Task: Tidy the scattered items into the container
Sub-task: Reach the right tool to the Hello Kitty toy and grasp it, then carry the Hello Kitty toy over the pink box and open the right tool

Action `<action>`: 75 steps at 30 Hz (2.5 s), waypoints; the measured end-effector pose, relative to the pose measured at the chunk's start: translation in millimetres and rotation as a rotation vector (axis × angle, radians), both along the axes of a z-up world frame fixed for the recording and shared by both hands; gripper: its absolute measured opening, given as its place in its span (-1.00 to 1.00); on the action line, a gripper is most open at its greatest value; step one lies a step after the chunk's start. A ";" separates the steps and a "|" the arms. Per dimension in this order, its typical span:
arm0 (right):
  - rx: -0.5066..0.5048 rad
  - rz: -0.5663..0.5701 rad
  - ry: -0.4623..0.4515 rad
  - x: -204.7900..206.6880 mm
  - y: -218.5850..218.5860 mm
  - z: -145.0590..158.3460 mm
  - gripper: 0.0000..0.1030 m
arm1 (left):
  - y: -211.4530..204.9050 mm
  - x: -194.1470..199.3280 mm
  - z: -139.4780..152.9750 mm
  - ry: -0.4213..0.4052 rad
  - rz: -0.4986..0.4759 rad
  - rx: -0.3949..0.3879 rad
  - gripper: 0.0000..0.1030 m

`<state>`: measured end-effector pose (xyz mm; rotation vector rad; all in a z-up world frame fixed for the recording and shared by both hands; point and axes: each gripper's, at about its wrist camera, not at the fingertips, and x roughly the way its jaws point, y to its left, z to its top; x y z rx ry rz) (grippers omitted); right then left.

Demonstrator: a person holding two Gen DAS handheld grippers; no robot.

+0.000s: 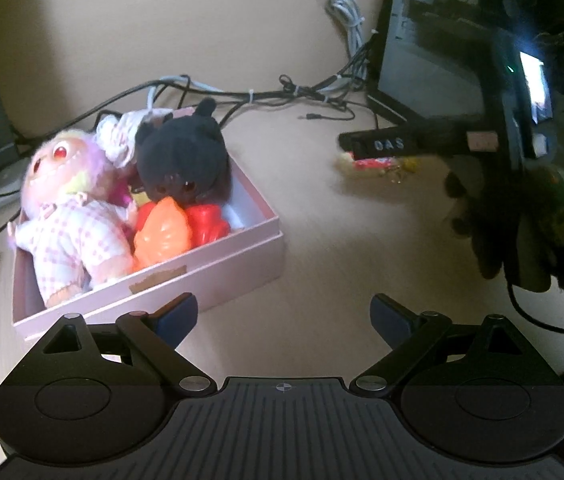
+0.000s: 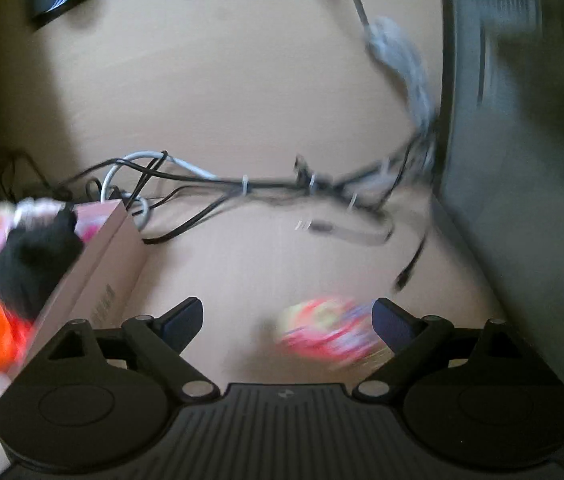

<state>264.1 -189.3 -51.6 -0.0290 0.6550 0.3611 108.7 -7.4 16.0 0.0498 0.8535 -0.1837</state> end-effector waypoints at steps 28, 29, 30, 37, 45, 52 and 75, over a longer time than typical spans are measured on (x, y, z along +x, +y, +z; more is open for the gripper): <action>-0.010 0.176 0.091 -82.0 -13.7 14.3 0.11 | -12.0 -36.4 2.4 0.009 -0.002 0.035 0.89; -0.008 0.194 0.101 -90.4 -11.3 15.4 0.12 | -11.7 -40.0 1.6 0.015 0.005 0.043 0.89; -0.007 0.216 0.114 -99.2 -7.9 16.1 0.12 | -11.4 -43.5 0.7 0.022 0.012 0.050 0.90; -0.022 0.360 0.111 -146.2 32.5 25.5 0.12 | 5.4 -72.1 -4.0 0.068 0.081 0.101 0.90; -0.017 0.438 0.086 -178.1 84.6 35.4 0.12 | 33.3 -111.3 2.0 0.046 0.126 0.135 0.90; -0.005 0.469 0.039 -206.8 115.5 48.3 0.12 | 59.9 -139.3 7.8 0.016 0.157 0.149 0.91; 0.098 0.403 -0.098 -179.9 133.4 134.0 0.11 | 76.9 -141.0 8.9 -0.047 0.133 0.108 0.92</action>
